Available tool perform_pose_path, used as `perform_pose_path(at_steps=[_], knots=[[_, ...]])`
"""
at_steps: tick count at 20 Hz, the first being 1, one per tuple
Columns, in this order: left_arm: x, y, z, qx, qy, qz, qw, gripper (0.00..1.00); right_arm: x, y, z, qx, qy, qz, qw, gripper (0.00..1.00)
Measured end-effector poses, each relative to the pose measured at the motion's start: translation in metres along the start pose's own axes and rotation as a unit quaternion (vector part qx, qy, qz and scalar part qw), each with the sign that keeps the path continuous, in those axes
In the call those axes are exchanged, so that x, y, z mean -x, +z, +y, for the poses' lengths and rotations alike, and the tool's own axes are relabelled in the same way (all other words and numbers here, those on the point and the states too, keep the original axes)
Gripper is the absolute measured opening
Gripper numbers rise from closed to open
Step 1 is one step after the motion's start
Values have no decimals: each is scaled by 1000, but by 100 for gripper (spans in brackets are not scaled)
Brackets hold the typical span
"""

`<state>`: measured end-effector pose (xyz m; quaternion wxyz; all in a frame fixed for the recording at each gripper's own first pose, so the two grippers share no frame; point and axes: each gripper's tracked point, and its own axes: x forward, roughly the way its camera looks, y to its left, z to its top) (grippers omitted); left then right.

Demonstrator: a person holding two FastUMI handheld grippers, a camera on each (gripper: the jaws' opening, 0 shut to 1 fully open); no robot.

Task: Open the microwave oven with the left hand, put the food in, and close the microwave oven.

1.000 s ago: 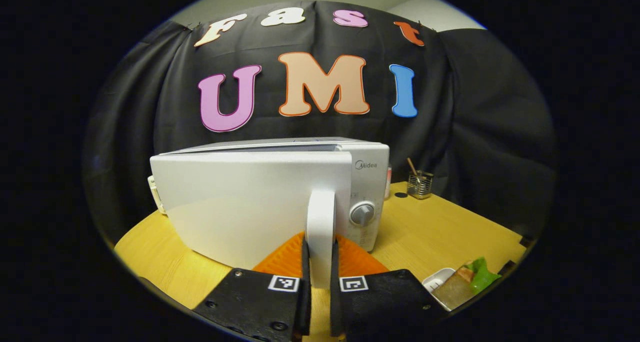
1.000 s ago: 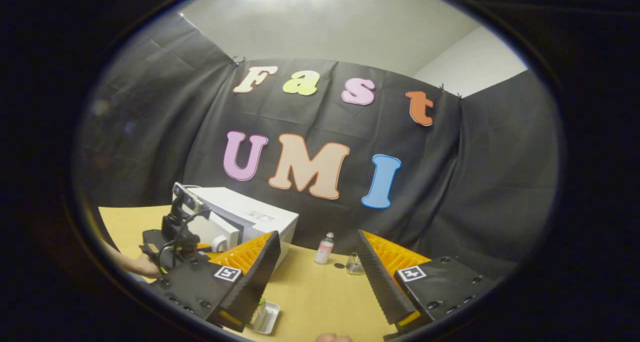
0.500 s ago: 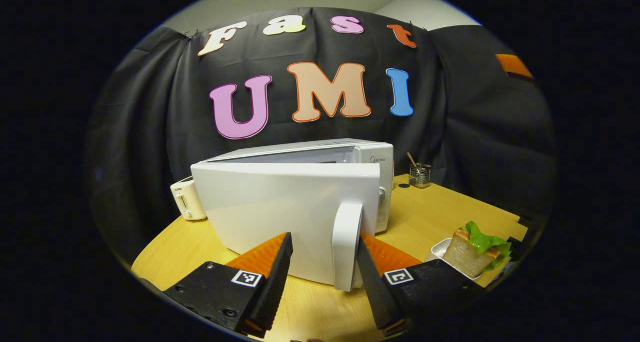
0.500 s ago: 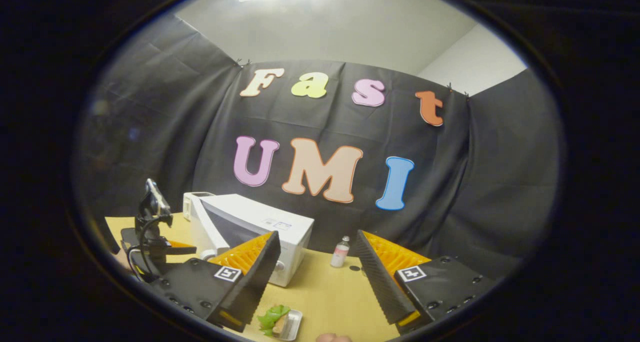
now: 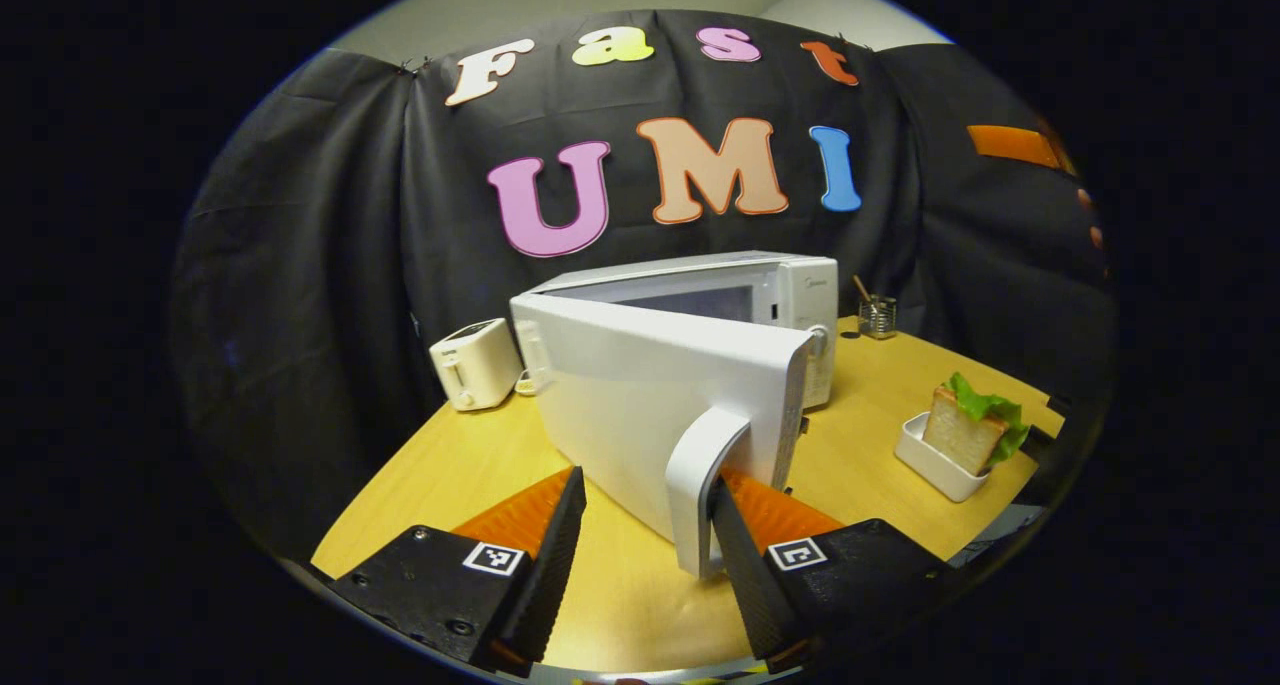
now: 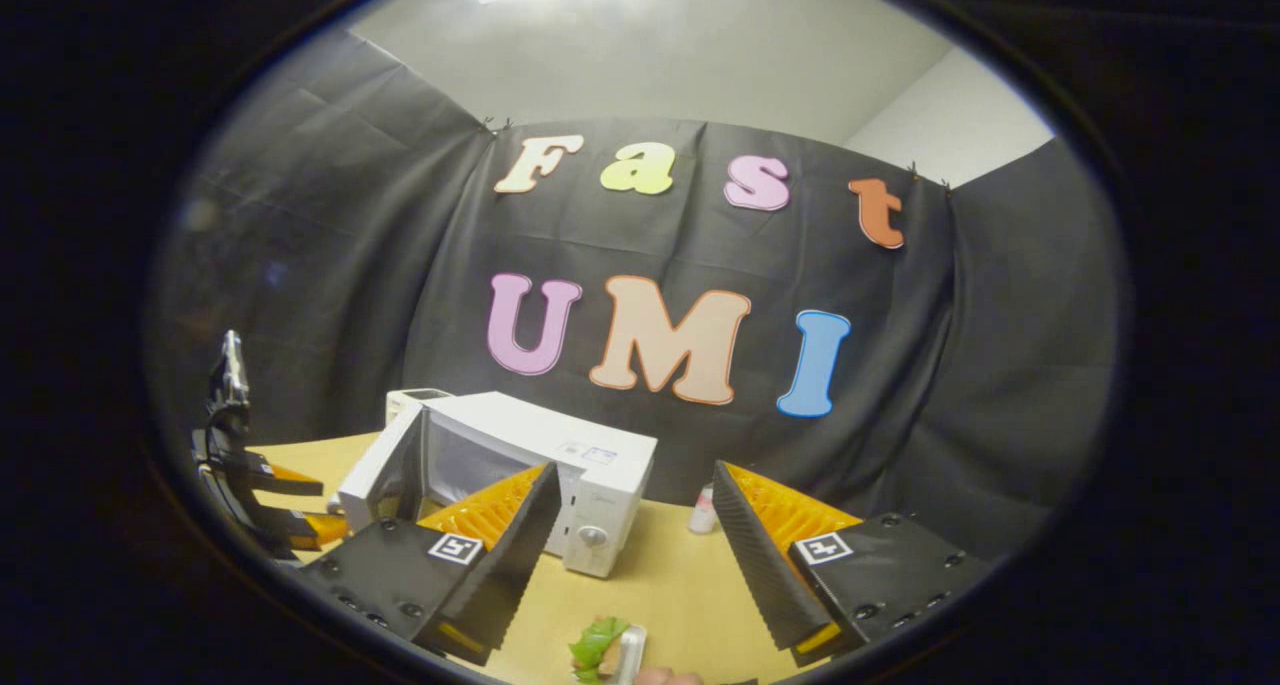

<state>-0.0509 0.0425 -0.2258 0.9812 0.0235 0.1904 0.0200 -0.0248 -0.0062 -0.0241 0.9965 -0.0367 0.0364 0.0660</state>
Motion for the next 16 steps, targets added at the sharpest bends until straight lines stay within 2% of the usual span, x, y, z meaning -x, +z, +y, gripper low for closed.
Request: perform_pose_path(at_steps=[5,8,12,15,16], knots=[[24,-17,70,2,48,22,999,74,-13,-1,24,-10,9,3,1000,97],[30,-24,93,49,44,33,997,74,-19,2,37,-15,16,1,1000,97],[30,-24,102,49,31,36,998,74,-24,1,43,-10,24,3,1000,97],[31,-30,108,64,31,39,997,89,-25,-4,41,-8,20,8,1000,97],[32,-29,108,59,32,42,997,90,-25,-7,40,-10,20,11,1000,97]])
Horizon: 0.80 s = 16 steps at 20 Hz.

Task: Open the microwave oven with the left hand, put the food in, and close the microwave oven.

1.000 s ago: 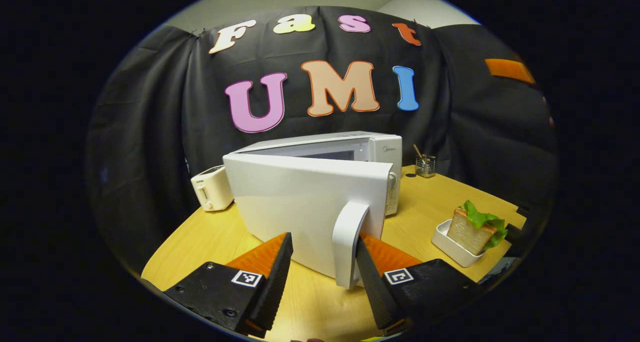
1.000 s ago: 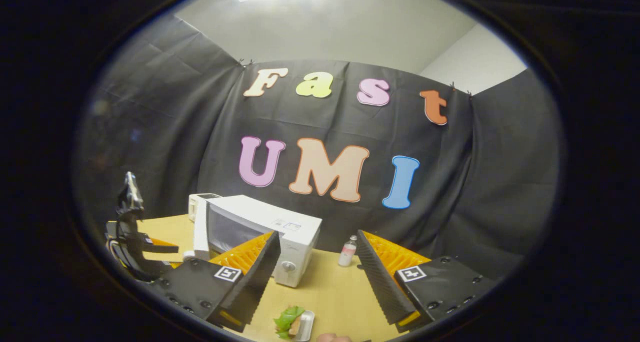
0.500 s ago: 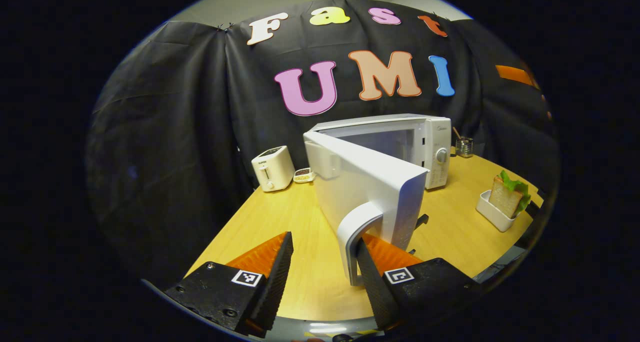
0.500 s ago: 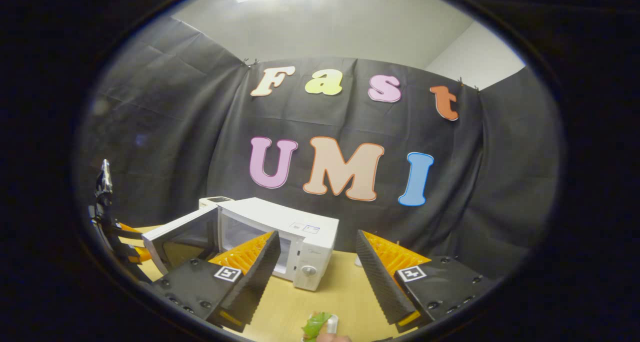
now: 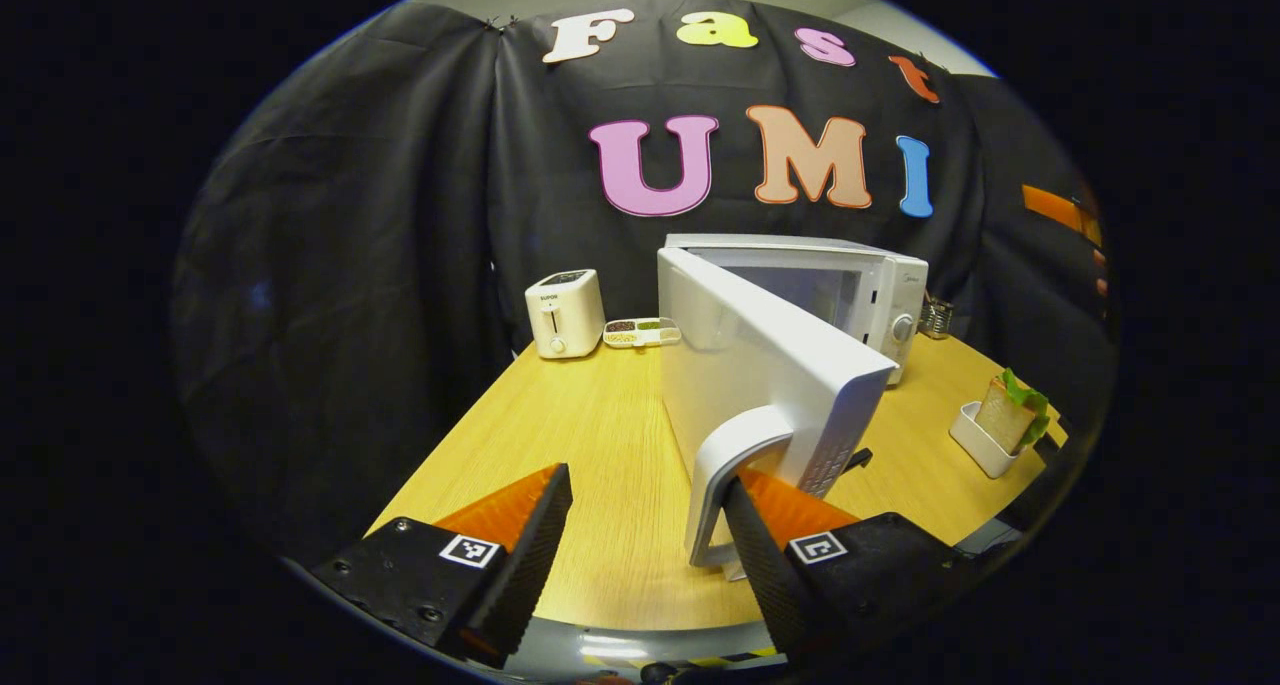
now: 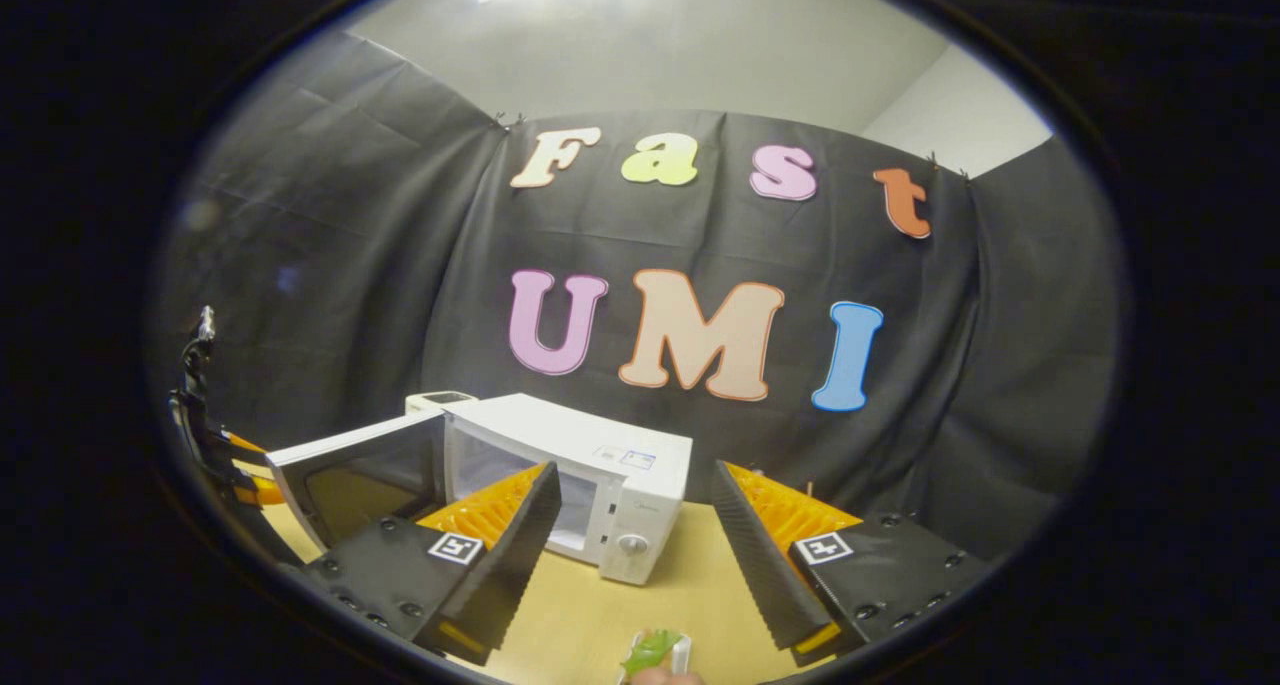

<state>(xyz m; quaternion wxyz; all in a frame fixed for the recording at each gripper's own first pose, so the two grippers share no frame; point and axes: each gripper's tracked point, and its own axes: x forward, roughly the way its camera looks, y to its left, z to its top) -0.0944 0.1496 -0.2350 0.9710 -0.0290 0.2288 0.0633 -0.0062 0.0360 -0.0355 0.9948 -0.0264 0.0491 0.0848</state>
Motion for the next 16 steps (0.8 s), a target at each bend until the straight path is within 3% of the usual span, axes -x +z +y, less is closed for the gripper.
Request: perform_pose_path(at_steps=[5,8,12,16], knots=[[19,8,4,-36,10,6,999,94,8,-28,-18,-18,-14,30,999,97],[37,15,16,-58,22,11,998,93,19,-81,-31,-32,-28,100,994,97],[60,35,36,-57,36,4,998,93,38,-154,-38,-42,-40,192,980,97],[72,69,60,-71,85,-22,994,93,56,-224,-35,-43,-43,278,959,98]])
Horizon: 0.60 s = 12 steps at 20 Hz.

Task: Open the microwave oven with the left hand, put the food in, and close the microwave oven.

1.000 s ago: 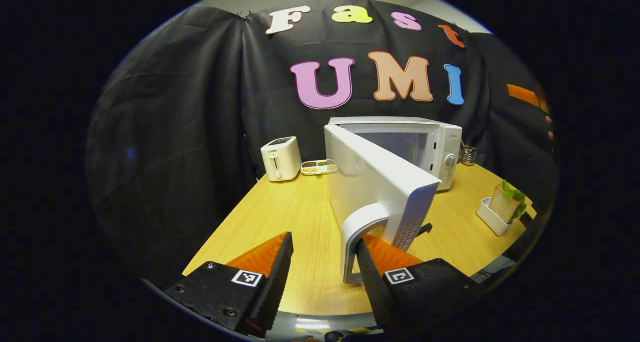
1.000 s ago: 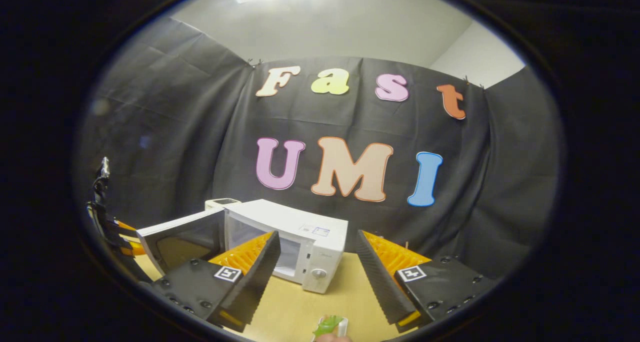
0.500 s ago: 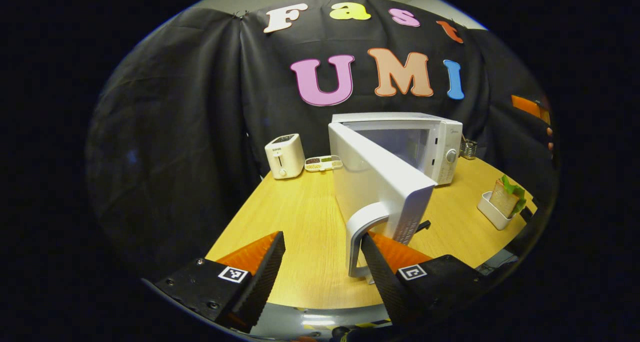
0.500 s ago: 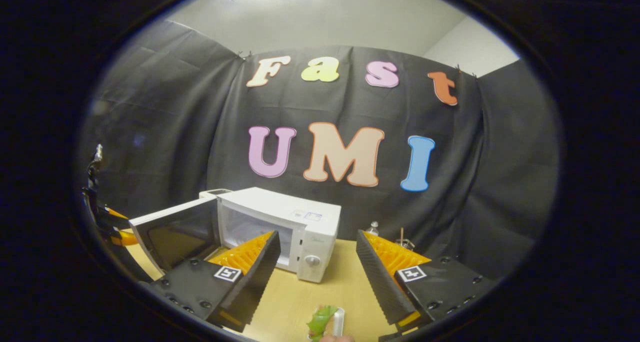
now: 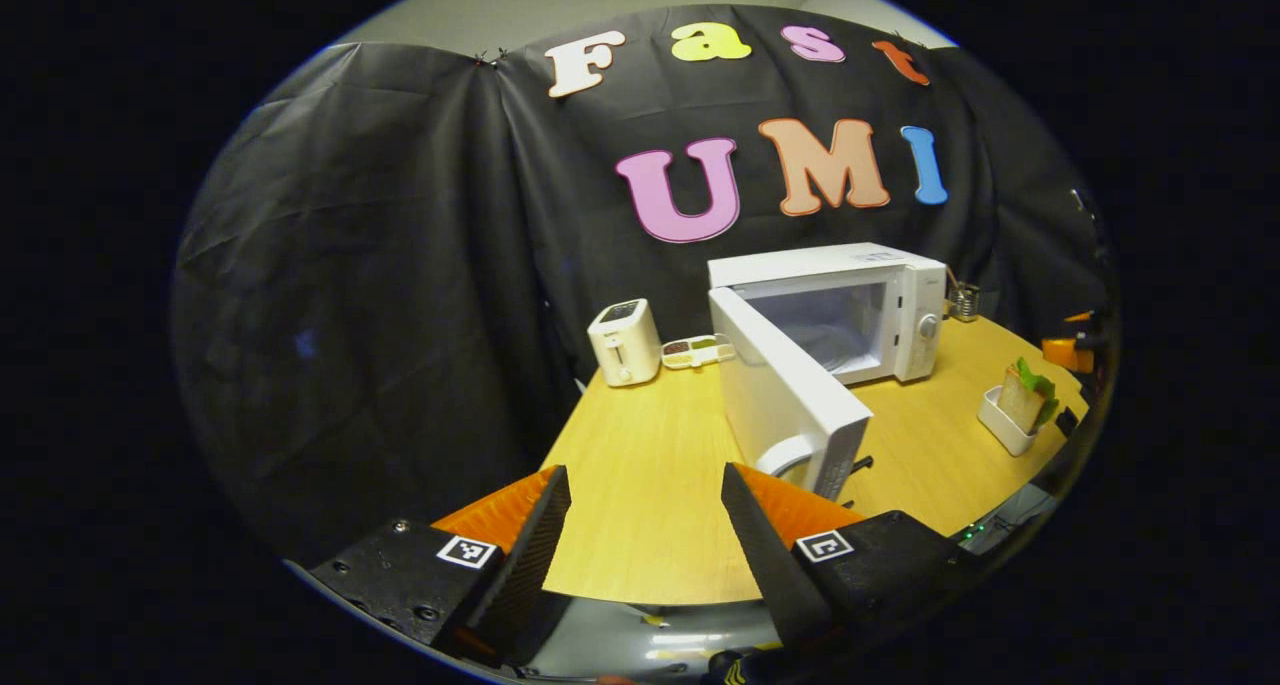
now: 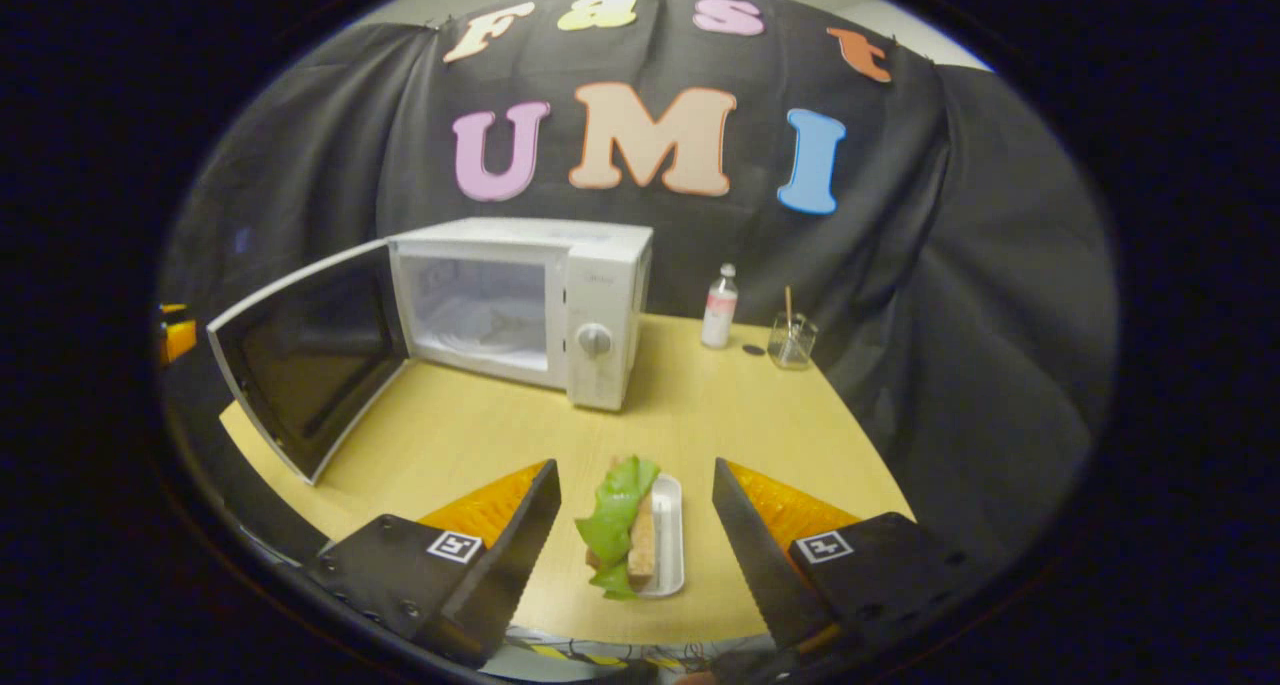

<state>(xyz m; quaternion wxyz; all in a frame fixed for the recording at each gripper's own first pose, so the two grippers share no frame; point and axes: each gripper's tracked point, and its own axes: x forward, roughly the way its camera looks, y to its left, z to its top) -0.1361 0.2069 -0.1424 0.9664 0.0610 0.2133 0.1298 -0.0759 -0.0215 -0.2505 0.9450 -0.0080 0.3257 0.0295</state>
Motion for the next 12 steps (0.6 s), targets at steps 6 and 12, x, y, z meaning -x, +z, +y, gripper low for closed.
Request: perform_pose_path(at_steps=[6,12], knots=[[-2,16,-9,19,0,-20,1000,93,-17,-64,5,15,11,83,996,97],[0,27,-8,16,6,-37,999,93,-22,-83,7,1,13,114,993,56]])
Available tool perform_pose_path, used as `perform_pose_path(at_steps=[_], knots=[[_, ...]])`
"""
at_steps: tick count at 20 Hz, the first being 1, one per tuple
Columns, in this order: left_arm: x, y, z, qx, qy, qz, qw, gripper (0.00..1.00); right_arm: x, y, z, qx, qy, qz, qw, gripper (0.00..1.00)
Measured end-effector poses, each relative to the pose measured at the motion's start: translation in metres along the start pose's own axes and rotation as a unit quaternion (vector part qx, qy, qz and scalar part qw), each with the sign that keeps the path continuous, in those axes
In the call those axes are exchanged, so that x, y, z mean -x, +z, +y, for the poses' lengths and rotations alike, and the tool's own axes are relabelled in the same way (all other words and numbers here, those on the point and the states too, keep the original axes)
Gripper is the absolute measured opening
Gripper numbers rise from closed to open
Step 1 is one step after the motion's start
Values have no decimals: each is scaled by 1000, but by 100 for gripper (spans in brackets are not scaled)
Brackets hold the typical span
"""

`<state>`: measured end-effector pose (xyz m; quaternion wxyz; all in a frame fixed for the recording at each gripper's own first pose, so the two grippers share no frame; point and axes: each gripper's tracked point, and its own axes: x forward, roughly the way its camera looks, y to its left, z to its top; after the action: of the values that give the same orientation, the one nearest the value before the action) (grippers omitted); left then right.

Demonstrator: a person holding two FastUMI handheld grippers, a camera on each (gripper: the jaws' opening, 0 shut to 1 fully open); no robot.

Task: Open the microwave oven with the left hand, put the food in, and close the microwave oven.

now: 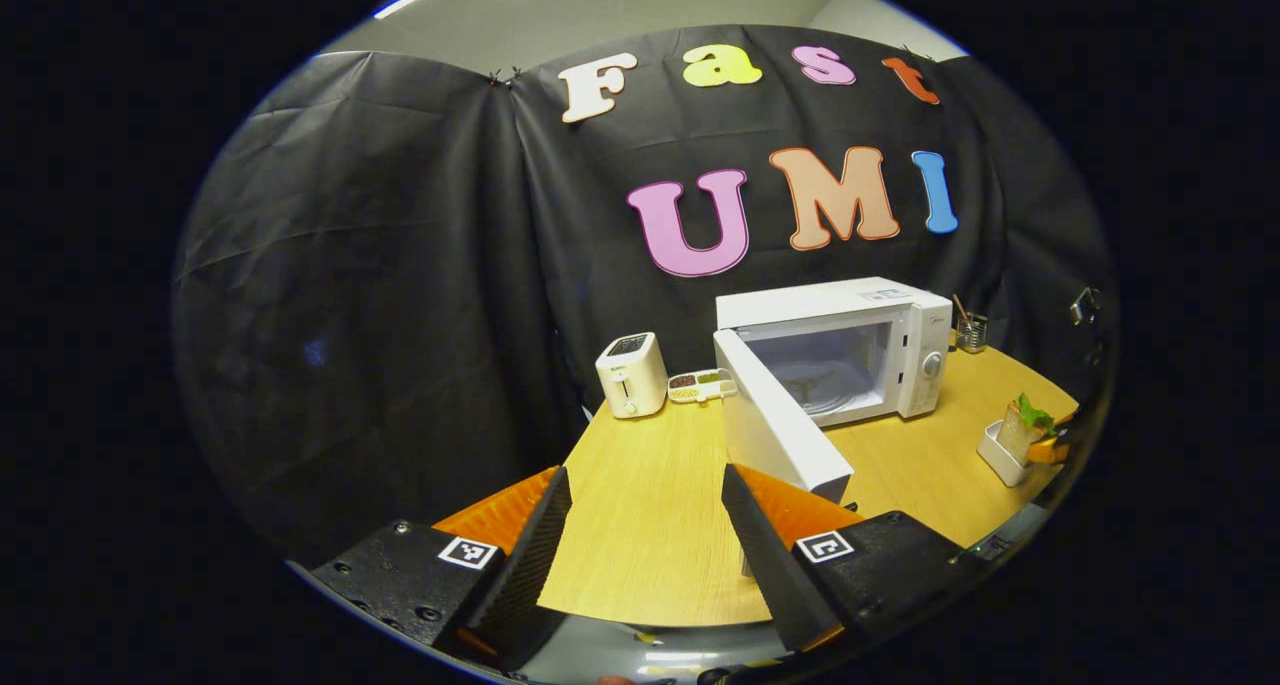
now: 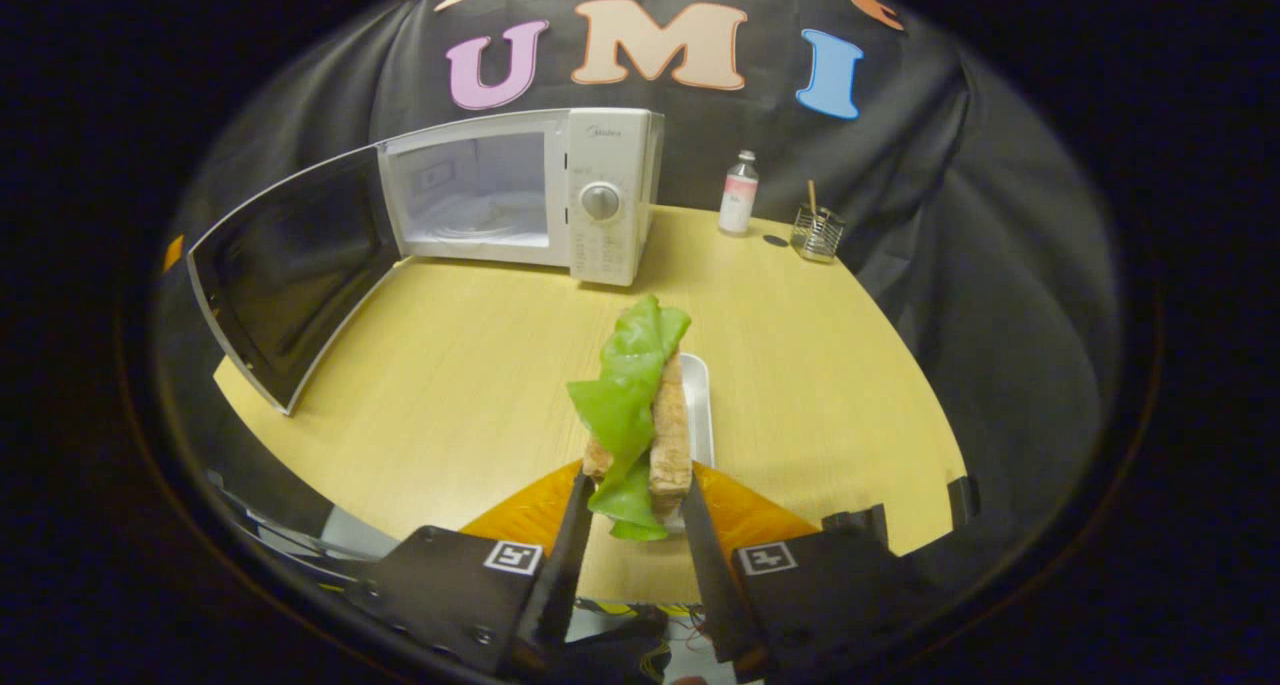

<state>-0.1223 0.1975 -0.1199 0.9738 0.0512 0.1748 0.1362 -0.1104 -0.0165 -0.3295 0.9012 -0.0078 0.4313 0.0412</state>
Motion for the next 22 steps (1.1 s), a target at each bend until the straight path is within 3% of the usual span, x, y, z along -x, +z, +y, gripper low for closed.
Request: perform_pose_path(at_steps=[1,3,5,6,9,10,11,12,16,17,19,22], knots=[[0,2,2,4,3,-1,1000,93,0,-1,1,-2,2,6,1000,57],[-1,3,4,15,8,-1,1000,93,1,1,1,-9,0,7,1000,45],[-2,6,4,23,10,-6,1000,93,1,2,-1,-15,0,12,1000,44],[-4,7,2,28,8,-9,1000,93,2,1,-1,-18,0,11,1000,32],[-6,10,-4,33,0,-15,999,93,3,4,-3,-13,-6,9,1000,32],[-7,11,-5,38,-2,-16,999,93,5,6,-3,-8,-10,3,1000,27],[-8,10,-5,43,-3,-15,999,93,4,5,-4,-3,-10,0,1000,32],[-8,9,-5,48,-3,-15,999,93,8,11,-3,2,-7,-4,1000,24],[-9,12,-3,49,-1,-21,999,93,11,36,-10,10,-10,-31,999,24],[-9,14,-3,48,-2,-24,999,93,13,44,-8,-1,-5,-36,999,19],[-10,16,-7,48,-6,-30,998,93,13,59,0,-30,11,-44,999,24],[-11,18,-13,58,-17,-34,998,93,0,69,18,-94,54,-26,994,20]])
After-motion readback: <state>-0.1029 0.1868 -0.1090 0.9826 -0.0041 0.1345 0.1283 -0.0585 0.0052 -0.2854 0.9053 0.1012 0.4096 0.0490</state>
